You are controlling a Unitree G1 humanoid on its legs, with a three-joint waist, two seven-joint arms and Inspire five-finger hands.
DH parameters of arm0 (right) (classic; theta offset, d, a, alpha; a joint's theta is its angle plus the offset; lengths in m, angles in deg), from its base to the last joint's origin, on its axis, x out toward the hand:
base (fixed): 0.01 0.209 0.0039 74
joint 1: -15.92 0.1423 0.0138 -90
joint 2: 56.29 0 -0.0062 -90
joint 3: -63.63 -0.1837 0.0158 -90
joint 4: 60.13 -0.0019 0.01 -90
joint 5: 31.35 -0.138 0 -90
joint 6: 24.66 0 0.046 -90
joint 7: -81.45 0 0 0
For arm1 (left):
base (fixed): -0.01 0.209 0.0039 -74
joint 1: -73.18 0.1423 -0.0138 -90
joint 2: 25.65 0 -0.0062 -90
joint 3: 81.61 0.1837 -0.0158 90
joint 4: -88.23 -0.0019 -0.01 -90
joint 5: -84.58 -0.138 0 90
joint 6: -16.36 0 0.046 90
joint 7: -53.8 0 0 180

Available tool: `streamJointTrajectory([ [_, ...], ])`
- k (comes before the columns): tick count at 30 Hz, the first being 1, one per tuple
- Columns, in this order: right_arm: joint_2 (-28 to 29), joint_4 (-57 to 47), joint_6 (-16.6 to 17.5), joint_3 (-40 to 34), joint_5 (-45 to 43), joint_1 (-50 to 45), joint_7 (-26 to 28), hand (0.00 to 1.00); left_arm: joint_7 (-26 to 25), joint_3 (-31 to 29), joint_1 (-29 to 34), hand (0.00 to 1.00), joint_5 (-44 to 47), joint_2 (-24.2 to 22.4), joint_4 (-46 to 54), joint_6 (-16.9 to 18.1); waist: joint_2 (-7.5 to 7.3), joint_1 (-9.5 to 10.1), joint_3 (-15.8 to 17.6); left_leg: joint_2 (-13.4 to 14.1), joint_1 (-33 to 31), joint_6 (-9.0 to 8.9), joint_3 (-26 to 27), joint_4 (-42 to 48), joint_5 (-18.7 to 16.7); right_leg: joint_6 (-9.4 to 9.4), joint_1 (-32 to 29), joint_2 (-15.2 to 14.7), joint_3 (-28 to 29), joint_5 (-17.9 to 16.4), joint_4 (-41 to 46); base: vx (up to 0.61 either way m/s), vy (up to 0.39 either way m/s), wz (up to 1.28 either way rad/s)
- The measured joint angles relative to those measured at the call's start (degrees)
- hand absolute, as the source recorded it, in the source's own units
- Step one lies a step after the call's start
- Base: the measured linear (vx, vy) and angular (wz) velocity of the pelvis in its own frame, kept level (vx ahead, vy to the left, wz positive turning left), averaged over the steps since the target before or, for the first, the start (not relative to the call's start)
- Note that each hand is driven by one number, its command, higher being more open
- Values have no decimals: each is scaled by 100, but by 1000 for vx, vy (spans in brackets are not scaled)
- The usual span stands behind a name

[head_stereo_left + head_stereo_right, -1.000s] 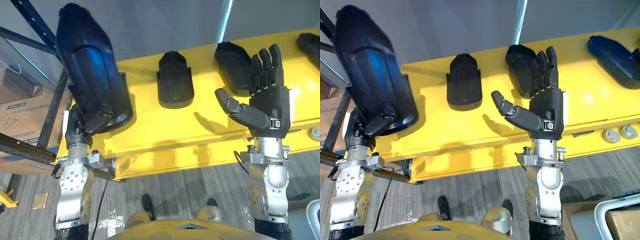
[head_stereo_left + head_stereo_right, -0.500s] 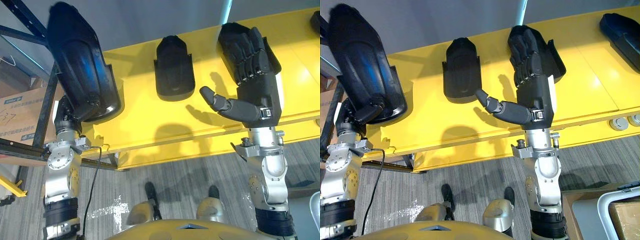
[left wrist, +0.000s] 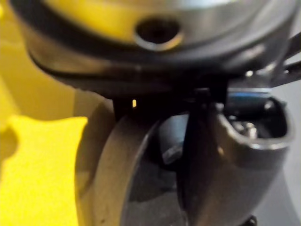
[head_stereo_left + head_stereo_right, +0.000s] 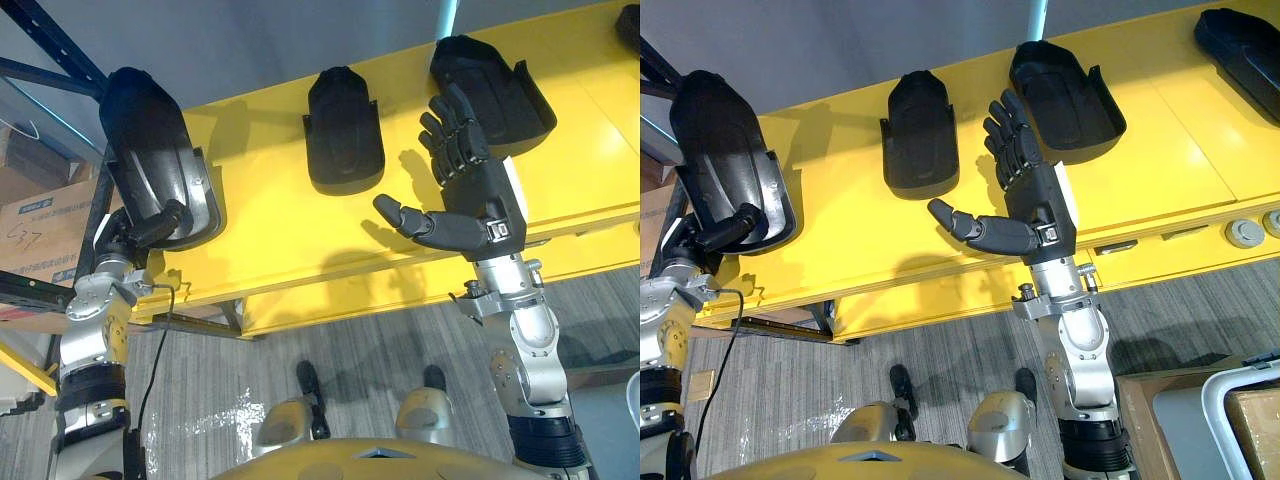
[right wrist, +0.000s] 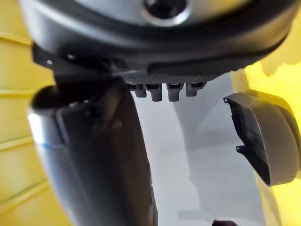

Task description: Walk over and take three plastic housings, then place them on the shelf

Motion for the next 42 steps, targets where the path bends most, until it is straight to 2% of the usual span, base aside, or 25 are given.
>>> streamJointTrajectory([
  [10, -103, -134, -122, 281, 0, 54, 108, 100, 572, 313, -350, 0, 47, 288, -335, -10, 31, -55, 14, -12, -48, 10, 62, 8, 13, 30, -190, -30, 104, -59, 214, -5, 2, -1],
  [15, -123, -254, -210, 326, -5, 54, 211, 100, 577, 576, -402, 0, 310, 283, -334, -95, 39, -136, 18, -42, -2, 8, 129, 11, 11, 61, -231, -80, 169, -119, 338, -17, 7, -3],
  [18, -157, -562, -225, 428, -44, 88, 219, 100, 567, 689, -485, 0, 558, 257, -335, -147, 103, -138, 62, -57, -42, -14, 209, 16, -7, 58, -405, -114, 254, -194, 537, -50, 5, -7],
  [23, -150, -596, -236, 544, -58, 259, 222, 100, 390, 756, -669, 0, 912, 85, -334, -182, 107, -145, 83, -54, -107, -6, 295, 14, 3, 63, -553, -127, 306, -209, 654, -22, -5, -3],
  [33, -150, -595, -244, 676, -54, 259, 215, 100, -131, 828, -851, 0, 901, 34, -415, -181, 58, -234, 115, -126, -69, 23, 275, 3, 26, 103, -532, -204, 295, -256, 716, 0, 0, 0],
  [42, -150, -592, -244, 638, -53, 245, 213, 100, -211, 813, -851, 0, 874, 34, -446, -190, 48, -280, 122, -133, -35, 37, 217, -26, 54, 106, -465, -204, 249, -254, 699, -2, -2, 1],
])
